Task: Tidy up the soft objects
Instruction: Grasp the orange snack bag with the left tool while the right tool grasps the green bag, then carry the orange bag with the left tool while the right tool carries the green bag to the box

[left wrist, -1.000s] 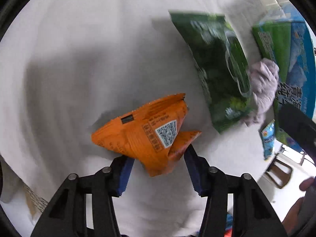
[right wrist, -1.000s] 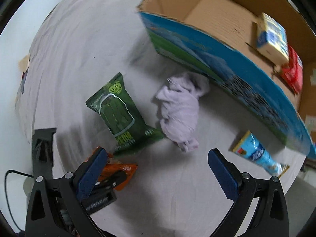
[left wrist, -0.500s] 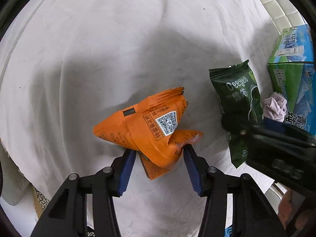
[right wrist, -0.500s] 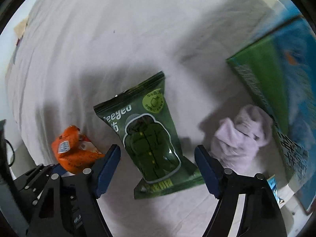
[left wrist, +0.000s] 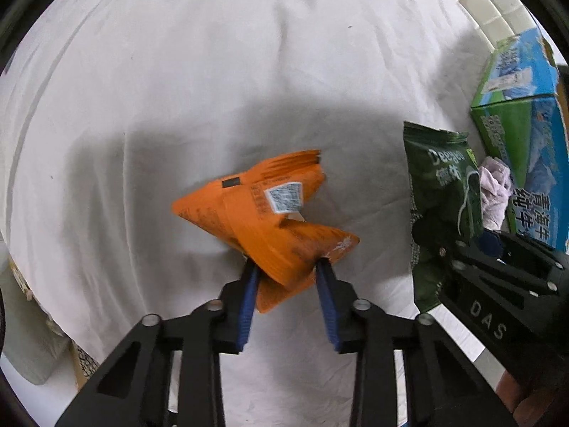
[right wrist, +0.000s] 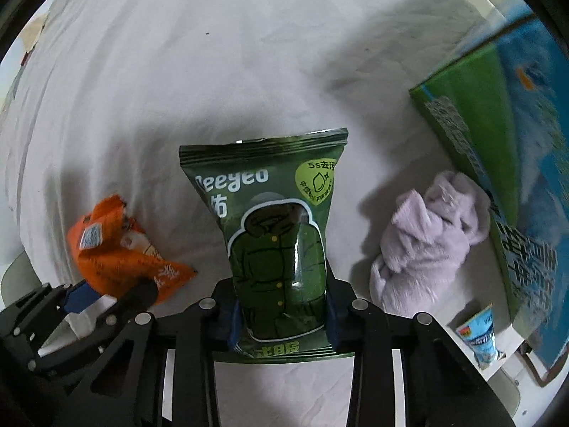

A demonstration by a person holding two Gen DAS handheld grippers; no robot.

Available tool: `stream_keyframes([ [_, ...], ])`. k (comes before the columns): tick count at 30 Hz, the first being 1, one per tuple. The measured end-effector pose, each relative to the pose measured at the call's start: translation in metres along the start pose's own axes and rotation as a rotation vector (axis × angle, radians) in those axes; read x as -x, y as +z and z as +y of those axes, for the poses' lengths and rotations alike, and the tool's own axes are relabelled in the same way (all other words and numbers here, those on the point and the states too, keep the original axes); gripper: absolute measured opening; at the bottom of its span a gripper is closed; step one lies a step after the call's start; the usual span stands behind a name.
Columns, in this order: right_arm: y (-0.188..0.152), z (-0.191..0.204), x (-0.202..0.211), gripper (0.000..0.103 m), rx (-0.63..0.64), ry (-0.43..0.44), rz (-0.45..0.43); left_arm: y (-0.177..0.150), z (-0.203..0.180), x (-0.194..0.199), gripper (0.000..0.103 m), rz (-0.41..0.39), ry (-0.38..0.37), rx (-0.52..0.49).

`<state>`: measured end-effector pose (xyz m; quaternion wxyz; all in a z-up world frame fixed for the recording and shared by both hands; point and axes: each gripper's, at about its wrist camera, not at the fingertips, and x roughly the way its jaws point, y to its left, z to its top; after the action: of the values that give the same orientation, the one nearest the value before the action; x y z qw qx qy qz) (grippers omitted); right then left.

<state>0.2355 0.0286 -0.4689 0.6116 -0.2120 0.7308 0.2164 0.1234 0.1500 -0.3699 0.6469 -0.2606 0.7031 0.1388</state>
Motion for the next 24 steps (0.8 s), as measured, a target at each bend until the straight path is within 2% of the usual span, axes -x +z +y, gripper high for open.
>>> stream_keyframes([
  [4, -0.019, -0.009, 0.014, 0.037, -0.025, 0.006, -0.03, 0.002, 0.002, -0.002, 0.026, 0.029, -0.026, -0.002],
  [6, -0.028, -0.013, 0.019, 0.037, -0.032, 0.004, -0.036, 0.004, 0.012, -0.009, 0.031, 0.064, -0.073, 0.046],
  [8, -0.031, -0.011, 0.022, 0.037, -0.037, 0.005, -0.04, 0.006, 0.026, -0.018, 0.044, 0.105, -0.127, 0.118],
  [10, -0.031, -0.011, 0.023, 0.037, -0.054, 0.007, -0.042, 0.007, 0.034, -0.027, 0.05, 0.128, -0.172, 0.167],
  [11, -0.028, -0.011, 0.025, 0.037, -0.06, 0.007, -0.043, 0.007, 0.038, -0.027, 0.057, 0.119, -0.202, 0.194],
  [14, -0.028, -0.014, 0.026, 0.037, -0.089, 0.022, -0.035, 0.011, 0.041, -0.027, 0.058, 0.119, -0.241, 0.237],
  [20, -0.048, -0.026, 0.022, 0.037, -0.127, 0.036, -0.032, 0.018, 0.036, -0.025, 0.058, 0.072, -0.21, 0.247],
  [24, -0.054, -0.026, 0.018, 0.037, -0.144, 0.028, -0.028, 0.017, 0.022, -0.021, 0.055, 0.011, -0.152, 0.197],
])
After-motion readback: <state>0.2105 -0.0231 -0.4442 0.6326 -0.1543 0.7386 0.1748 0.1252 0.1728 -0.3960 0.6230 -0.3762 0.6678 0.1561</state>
